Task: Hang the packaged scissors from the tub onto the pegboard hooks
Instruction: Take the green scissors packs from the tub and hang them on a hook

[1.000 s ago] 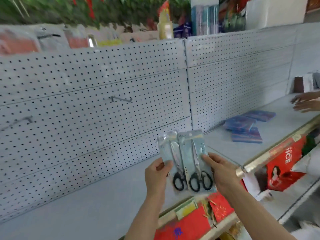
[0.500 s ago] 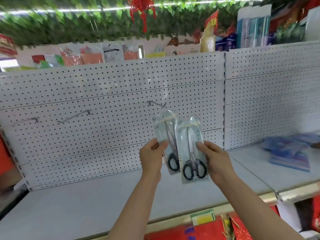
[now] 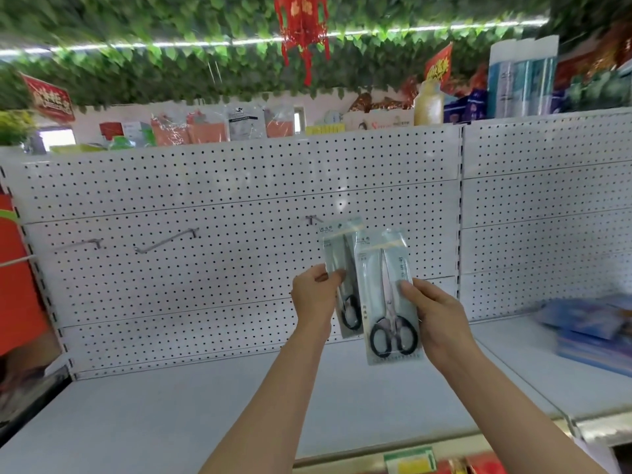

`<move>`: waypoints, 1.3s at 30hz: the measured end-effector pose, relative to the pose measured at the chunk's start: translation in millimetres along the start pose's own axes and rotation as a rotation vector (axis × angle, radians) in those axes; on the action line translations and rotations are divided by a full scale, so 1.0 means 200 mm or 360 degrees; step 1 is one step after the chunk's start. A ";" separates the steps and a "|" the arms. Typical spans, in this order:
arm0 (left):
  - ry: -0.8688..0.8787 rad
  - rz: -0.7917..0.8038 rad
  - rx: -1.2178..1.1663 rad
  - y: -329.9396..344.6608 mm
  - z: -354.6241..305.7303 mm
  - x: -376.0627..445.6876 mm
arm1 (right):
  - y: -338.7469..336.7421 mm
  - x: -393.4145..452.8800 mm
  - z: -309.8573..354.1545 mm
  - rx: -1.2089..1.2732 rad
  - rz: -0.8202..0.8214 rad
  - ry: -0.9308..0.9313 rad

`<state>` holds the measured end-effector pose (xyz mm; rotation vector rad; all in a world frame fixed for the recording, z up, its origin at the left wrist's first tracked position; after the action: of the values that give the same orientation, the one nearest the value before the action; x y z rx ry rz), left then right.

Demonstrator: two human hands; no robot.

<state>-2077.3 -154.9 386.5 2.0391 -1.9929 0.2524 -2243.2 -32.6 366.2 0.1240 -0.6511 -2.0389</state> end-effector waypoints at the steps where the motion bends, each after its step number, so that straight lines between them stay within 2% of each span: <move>1: -0.0006 -0.0004 0.0005 0.01 0.01 0.01 | 0.00 0.01 0.00 0.0005 -0.0012 0.0000; 18: -0.0032 -0.0166 0.0076 -0.01 0.10 0.09 | 0.03 0.11 -0.06 -0.0006 0.0005 0.0031; 27: -0.0074 -0.0293 0.0381 0.01 0.15 0.29 | 0.18 0.20 -0.10 0.0013 0.0044 -0.0023; 35: 0.0015 -0.0193 0.0617 0.00 0.14 0.42 | 0.29 0.25 -0.16 0.0004 0.0037 -0.0050; 39: 0.0129 -0.0085 0.0510 -0.04 0.09 0.42 | 0.27 0.26 -0.19 0.0005 -0.0004 -0.0036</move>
<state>-2068.6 -240.5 394.7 2.2245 -1.9481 0.6709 -2216.2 -111.9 369.6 0.1037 -0.6686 -2.0442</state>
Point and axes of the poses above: each hand's wrist, its own x-axis towards the middle knuckle, its own y-axis out of the palm, z = x × y, the point moved 6 cm from there along x, towards the middle knuckle, and after that the axes turned 4 degrees about -z, right-handed, at the moved point
